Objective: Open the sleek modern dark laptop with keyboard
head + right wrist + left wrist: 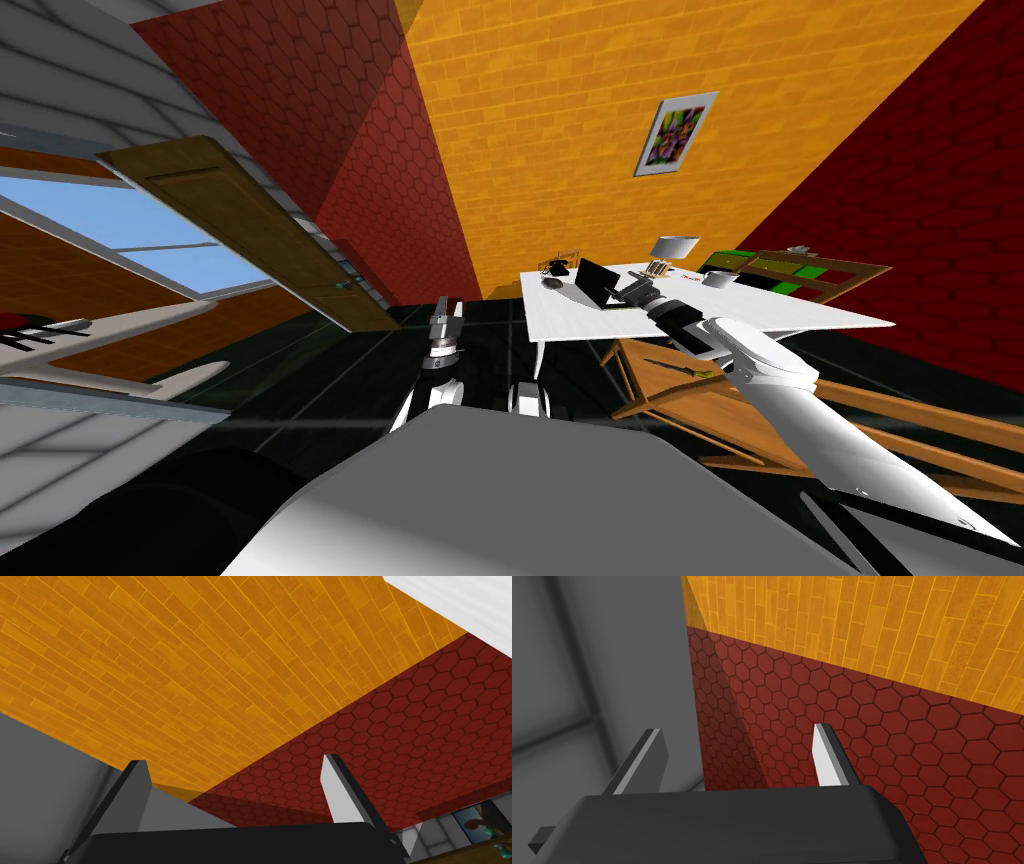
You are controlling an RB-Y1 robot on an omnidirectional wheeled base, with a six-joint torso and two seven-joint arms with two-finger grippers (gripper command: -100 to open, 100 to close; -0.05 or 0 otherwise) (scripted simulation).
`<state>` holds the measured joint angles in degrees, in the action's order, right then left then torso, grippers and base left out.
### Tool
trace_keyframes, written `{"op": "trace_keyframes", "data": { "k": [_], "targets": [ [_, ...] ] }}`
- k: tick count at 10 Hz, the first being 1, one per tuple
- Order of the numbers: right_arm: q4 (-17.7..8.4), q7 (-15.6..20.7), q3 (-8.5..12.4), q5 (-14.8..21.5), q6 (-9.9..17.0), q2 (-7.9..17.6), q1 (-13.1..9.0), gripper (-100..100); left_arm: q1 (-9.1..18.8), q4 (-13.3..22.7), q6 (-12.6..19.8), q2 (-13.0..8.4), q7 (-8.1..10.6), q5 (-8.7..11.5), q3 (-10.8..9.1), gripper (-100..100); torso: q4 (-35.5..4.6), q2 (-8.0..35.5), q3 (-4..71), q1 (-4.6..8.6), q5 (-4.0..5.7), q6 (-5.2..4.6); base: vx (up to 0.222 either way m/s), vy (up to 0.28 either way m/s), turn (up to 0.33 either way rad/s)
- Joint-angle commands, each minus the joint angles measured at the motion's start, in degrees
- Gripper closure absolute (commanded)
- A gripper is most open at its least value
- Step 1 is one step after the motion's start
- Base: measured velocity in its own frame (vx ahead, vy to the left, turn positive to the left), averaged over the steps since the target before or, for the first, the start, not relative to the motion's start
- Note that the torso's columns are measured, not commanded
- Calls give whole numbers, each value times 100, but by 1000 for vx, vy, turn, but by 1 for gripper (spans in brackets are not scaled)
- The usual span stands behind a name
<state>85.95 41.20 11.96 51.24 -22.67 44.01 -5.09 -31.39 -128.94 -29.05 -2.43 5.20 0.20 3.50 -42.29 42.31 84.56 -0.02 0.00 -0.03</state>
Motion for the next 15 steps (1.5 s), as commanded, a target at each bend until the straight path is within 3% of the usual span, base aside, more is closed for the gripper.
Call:
{"op": "trace_keyframes", "data": {
  "k": [1,2,6,10,11,15],
  "targets": [
    [-303,254,80,431,140,177,-23,-100,0,0,0,0,0,0,0,0,-1,0,-1,-1,-1,3,69,-24,167],
    [-303,254,80,477,140,177,-23,-100,0,0,0,0,0,0,0,0,2,-8,4,2,0,5,52,-18,62],
    [-895,656,173,1172,320,379,-117,-100,0,0,0,0,0,0,0,0,3,-10,6,4,1,2,68,-18,107],
    [-1283,907,231,1637,441,468,-143,-100,0,0,0,0,0,0,0,0,-1,0,0,-6,-2,3,71,-12,74],
    [-1166,817,209,1569,447,477,-101,-100,0,0,0,0,0,0,0,0,-1,2,-2,-4,-1,3,28,1,12],
    [-1602,762,228,1632,770,603,-252,-100,2,0,1,0,0,0,0,0,-6,15,-11,13,4,0,-87,-39,238]
  ]
}}
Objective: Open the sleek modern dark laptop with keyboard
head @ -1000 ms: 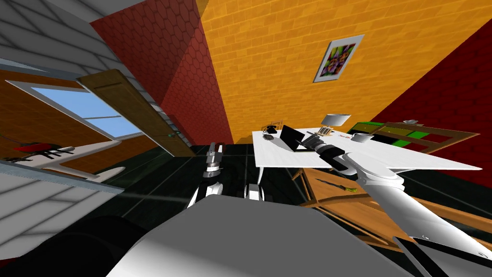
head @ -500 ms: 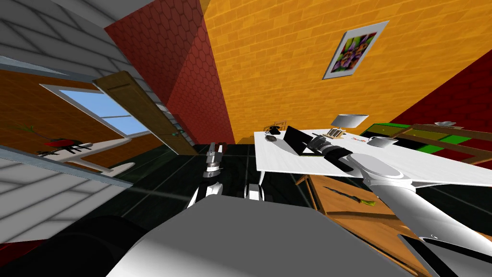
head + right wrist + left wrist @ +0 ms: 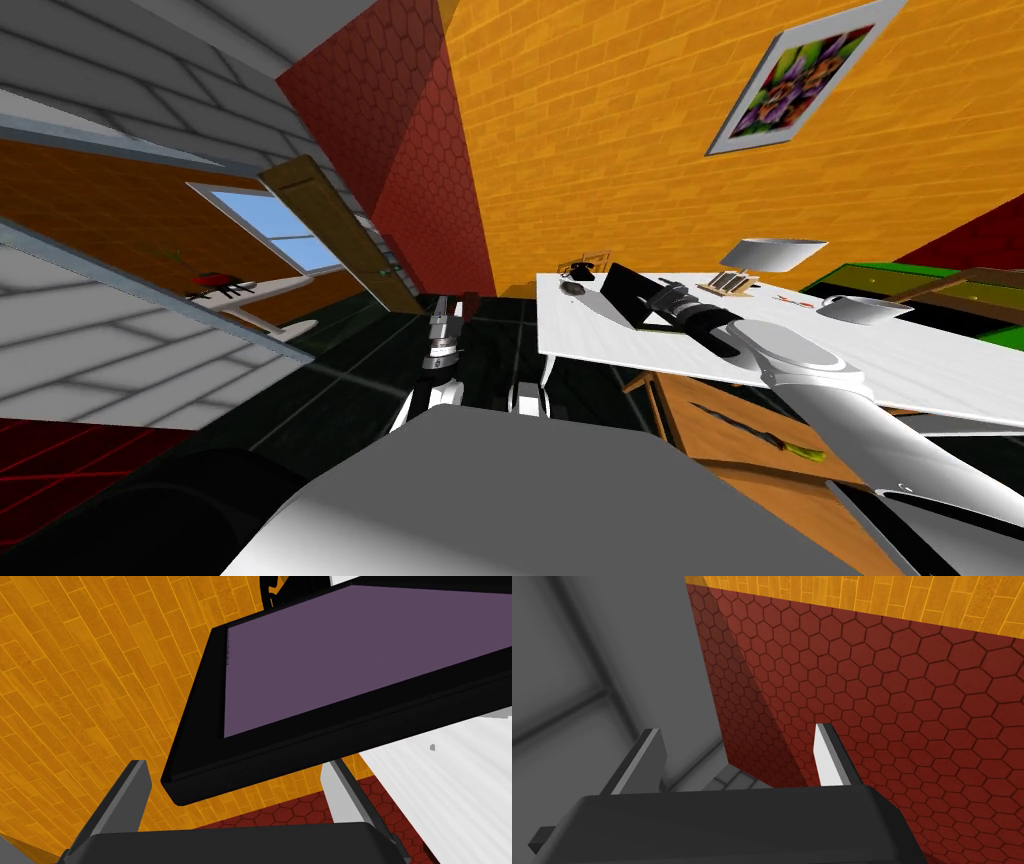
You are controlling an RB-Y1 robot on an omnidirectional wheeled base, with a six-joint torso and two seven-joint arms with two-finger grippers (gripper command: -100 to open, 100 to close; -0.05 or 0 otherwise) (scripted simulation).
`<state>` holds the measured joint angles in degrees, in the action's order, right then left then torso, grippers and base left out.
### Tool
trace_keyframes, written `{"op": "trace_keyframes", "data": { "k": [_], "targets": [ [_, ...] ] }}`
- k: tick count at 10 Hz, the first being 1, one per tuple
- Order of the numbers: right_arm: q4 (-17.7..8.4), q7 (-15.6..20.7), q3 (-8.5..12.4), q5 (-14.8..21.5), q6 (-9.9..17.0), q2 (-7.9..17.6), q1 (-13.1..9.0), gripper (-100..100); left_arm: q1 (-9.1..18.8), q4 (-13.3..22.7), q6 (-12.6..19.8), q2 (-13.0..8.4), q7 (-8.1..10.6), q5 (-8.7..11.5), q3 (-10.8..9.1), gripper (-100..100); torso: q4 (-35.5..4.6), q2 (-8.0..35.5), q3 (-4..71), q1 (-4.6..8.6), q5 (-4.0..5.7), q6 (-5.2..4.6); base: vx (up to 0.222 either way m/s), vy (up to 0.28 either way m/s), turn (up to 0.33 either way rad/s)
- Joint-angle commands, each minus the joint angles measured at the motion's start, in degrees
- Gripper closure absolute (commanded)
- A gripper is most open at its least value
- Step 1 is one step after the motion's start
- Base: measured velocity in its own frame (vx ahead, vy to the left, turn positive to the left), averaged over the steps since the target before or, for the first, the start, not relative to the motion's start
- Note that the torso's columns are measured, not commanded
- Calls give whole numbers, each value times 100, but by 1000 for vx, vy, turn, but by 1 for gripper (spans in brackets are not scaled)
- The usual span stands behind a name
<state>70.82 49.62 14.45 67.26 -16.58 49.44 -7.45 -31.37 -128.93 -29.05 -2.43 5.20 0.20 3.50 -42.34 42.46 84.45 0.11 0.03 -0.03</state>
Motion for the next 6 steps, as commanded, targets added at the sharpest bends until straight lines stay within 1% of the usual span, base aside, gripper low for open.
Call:
{"op": "trace_keyframes", "data": {
  "k": [1,2,3,4,5,6],
  "targets": [
    [-262,-107,-13,49,284,110,-78,-100,0,0,0,0,0,0,0,0,4,-12,8,-11,-3,1,-107,-36,358],
    [-349,-120,-10,59,346,135,-109,-100,1,0,0,0,0,0,0,0,7,-21,14,-14,-4,7,-104,-58,266],
    [-521,-147,-3,78,469,186,-171,-100,0,0,0,0,0,0,0,0,8,-25,17,-6,-3,1,-135,-57,329],
    [-398,-160,-78,92,441,164,-148,-100,0,0,0,0,0,0,0,0,5,-14,10,-7,-2,3,-66,-26,77],
    [-349,-120,-10,59,346,135,-109,100,-2,0,0,0,0,0,-1,0,8,-30,17,-15,-4,-6,36,18,-297],
    [-262,-107,-13,49,284,110,-78,100,-4,0,-1,0,0,0,-1,0,14,-50,30,-25,-7,-8,92,31,-287]
  ]
}}
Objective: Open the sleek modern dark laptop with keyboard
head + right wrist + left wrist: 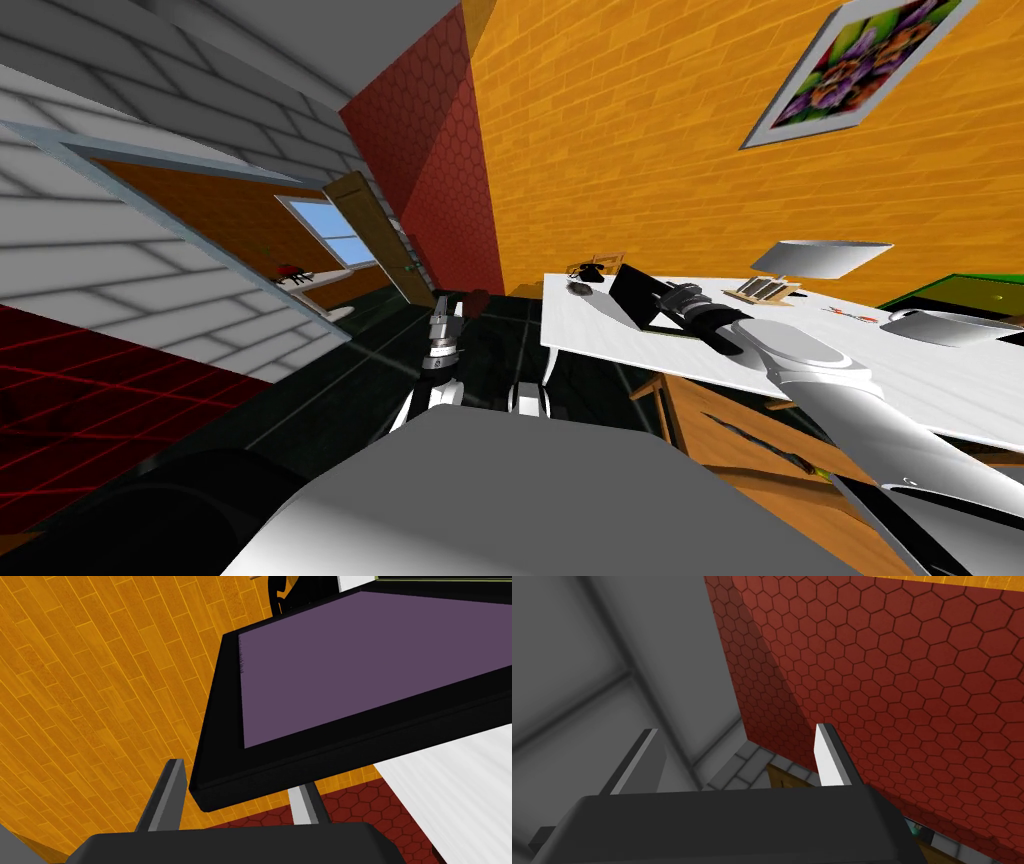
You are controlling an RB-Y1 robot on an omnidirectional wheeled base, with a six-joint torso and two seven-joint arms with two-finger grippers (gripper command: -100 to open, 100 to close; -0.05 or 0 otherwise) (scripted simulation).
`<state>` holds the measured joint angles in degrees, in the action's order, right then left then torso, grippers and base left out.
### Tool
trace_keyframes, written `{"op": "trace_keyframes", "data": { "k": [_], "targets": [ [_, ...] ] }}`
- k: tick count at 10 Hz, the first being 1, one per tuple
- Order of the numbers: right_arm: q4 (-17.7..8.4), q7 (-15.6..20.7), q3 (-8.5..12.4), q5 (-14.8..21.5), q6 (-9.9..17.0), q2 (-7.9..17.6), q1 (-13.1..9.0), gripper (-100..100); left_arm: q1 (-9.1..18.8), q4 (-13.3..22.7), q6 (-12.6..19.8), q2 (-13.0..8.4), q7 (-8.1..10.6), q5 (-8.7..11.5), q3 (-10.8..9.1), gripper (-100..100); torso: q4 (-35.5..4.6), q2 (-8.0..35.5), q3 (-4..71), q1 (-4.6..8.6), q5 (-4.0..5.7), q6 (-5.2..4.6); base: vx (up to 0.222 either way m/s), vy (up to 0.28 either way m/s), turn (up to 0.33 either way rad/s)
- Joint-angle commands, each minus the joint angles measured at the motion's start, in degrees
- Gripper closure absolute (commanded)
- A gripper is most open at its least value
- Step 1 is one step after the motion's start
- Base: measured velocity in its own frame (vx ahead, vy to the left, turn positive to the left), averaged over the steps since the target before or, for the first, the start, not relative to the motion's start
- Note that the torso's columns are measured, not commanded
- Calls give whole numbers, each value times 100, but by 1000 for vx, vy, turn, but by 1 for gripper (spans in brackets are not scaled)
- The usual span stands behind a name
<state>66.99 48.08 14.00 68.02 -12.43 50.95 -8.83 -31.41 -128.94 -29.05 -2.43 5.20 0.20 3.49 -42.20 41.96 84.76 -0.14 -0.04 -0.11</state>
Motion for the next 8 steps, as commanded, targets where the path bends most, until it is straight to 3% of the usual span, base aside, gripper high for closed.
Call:
{"op": "trace_keyframes", "data": {
  "k": [1,4,6,7,8],
  "targets": [
    [293,74,25,-47,-254,-91,123,100,0,0,0,0,0,0,0,0,3,-3,3,5,1,2,139,40,-316],
    [466,100,17,-66,-378,-142,185,100,0,0,0,0,0,0,0,0,7,30,-19,21,22,22,94,42,-176],
    [725,140,7,-96,-563,-219,278,100,0,0,0,0,0,0,0,0,5,27,-18,35,24,-3,78,37,-253],
    [714,114,1,-78,-470,-191,237,100,0,0,0,0,0,0,0,0,10,28,-18,32,28,-9,40,29,-52],
    [491,-163,-28,-276,-425,-121,147,100,2,0,0,0,0,0,1,0,4,31,-18,42,24,12,-48,-68,260]
  ]
}}
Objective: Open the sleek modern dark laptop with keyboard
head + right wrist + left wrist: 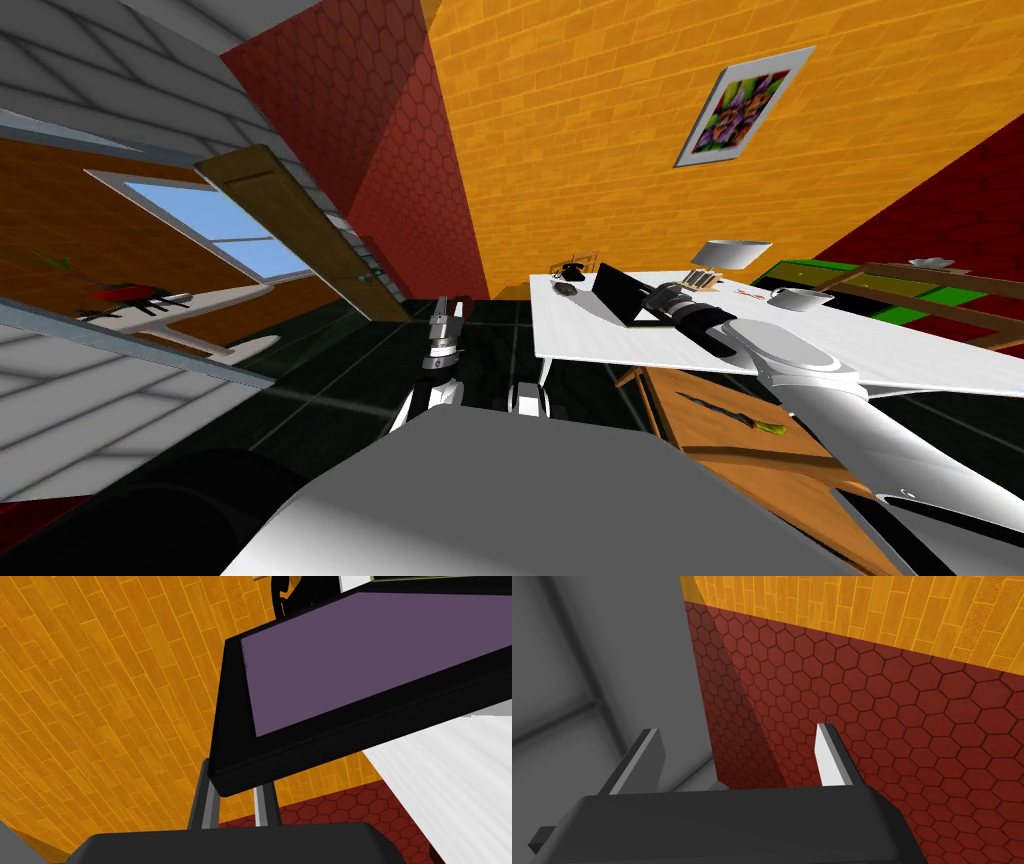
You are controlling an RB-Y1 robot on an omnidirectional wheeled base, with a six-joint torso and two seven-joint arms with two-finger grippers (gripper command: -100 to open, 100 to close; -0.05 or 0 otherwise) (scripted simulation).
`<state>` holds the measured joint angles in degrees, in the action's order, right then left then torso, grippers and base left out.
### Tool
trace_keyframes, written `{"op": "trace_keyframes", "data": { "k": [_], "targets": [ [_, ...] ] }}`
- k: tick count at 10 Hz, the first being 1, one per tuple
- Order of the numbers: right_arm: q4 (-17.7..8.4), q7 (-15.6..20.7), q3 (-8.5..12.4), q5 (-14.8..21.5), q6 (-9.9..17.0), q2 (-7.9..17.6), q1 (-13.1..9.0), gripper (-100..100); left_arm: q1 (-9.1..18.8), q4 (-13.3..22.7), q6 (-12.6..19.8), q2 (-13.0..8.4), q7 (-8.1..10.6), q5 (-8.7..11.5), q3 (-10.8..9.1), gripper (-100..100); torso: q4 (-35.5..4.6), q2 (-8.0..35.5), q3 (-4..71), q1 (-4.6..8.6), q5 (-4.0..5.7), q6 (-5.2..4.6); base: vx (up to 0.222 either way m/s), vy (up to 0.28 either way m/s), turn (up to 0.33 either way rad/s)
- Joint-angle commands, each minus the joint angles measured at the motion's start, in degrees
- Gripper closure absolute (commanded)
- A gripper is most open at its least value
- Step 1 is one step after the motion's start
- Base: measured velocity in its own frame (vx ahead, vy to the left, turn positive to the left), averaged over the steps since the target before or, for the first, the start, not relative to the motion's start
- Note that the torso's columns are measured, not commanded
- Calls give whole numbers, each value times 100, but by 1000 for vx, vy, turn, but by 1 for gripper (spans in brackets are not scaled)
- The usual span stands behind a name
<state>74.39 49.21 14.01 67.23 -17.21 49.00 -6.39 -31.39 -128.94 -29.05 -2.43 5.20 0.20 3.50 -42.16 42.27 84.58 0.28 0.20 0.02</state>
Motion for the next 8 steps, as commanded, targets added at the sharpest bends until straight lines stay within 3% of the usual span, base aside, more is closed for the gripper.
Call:
{"op": "trace_keyframes", "data": {
  "k": [1,8],
  "targets": [
    [-248,-276,-29,-197,53,73,-98,100,2,0,0,-1,0,0,0,0,-3,2,0,23,3,18,-69,-111,182],
    [-1118,-1242,-130,-888,239,329,-440,100,1,0,0,-2,0,0,-1,0,9,-32,19,4,3,-2,-87,-113,173]
  ]
}}
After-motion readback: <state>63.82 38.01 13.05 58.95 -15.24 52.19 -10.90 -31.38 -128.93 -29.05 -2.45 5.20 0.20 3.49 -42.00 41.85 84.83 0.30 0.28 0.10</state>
